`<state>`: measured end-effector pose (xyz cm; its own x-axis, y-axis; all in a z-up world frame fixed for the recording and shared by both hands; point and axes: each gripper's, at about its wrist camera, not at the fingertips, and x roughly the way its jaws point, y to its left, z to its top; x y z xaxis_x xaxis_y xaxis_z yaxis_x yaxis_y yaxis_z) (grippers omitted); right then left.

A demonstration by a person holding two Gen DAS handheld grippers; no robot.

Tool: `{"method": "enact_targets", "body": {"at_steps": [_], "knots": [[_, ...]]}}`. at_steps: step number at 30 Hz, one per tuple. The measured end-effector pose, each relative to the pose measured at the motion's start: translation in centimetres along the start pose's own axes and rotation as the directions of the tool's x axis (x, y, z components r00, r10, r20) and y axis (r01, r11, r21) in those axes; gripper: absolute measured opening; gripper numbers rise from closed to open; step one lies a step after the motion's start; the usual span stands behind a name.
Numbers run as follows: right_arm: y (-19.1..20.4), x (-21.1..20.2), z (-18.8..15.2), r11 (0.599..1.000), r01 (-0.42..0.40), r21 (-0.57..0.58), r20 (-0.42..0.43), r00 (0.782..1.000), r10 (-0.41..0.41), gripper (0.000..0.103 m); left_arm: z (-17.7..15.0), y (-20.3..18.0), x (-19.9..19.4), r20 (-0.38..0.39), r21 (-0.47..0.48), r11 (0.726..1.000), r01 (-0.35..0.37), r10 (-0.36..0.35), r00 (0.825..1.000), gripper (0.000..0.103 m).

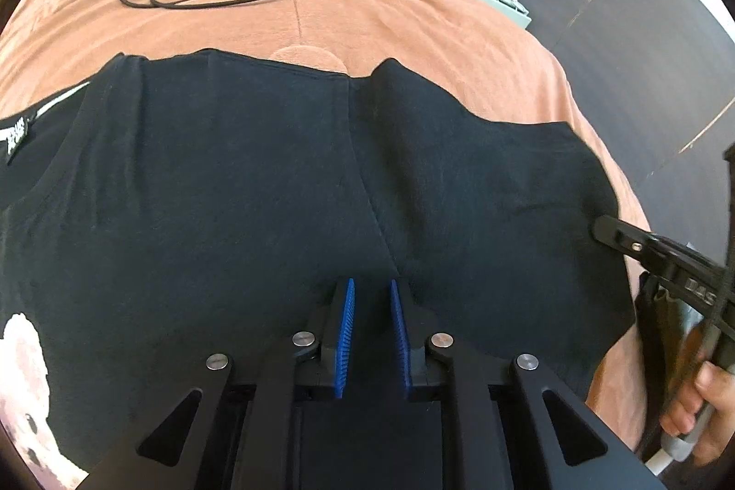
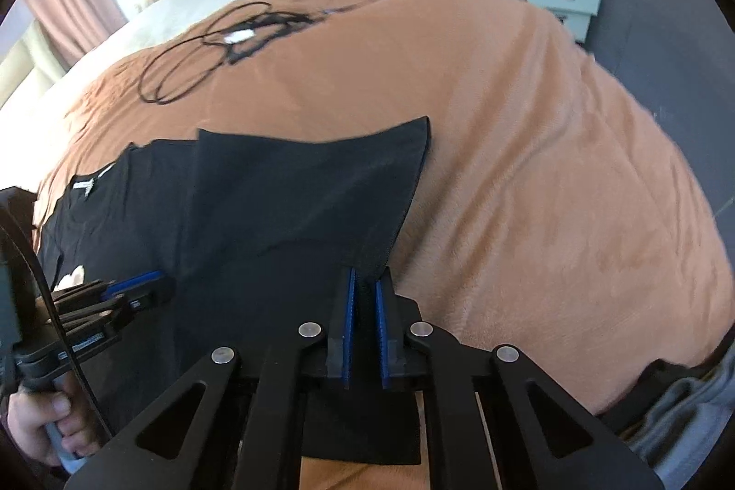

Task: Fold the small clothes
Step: 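Grasp the opposite side edge with the right gripper and lift, then fold the held side over toward the shirt's center, open right gripper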

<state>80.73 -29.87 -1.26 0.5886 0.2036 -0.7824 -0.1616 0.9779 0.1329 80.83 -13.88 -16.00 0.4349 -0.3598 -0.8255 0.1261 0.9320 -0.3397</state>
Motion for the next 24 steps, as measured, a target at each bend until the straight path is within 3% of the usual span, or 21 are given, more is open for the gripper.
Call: {"method": "enact_targets", "body": {"at_steps": [7, 11, 24], "knots": [[2.6, -3.2, 1.4, 0.998, 0.016, -0.056, 0.039, 0.999, -0.014, 0.005, 0.1, 0.2, -1.1, -0.037, -0.009, 0.999, 0.046, -0.047, 0.998, 0.021], [4.8, -4.6, 1.7, 0.996, 0.016, -0.087, 0.052, 0.999, -0.012, 0.005, 0.3, 1.4, -3.1, -0.021, -0.021, 0.998, 0.057, -0.058, 0.998, 0.027], [13.3, -5.9, 1.2, 0.971, 0.023, -0.238, 0.041, 0.999, -0.013, 0.005, -1.0, 9.8, -9.7, 0.034, -0.092, 0.995, 0.031, -0.028, 0.999, 0.030]]}}
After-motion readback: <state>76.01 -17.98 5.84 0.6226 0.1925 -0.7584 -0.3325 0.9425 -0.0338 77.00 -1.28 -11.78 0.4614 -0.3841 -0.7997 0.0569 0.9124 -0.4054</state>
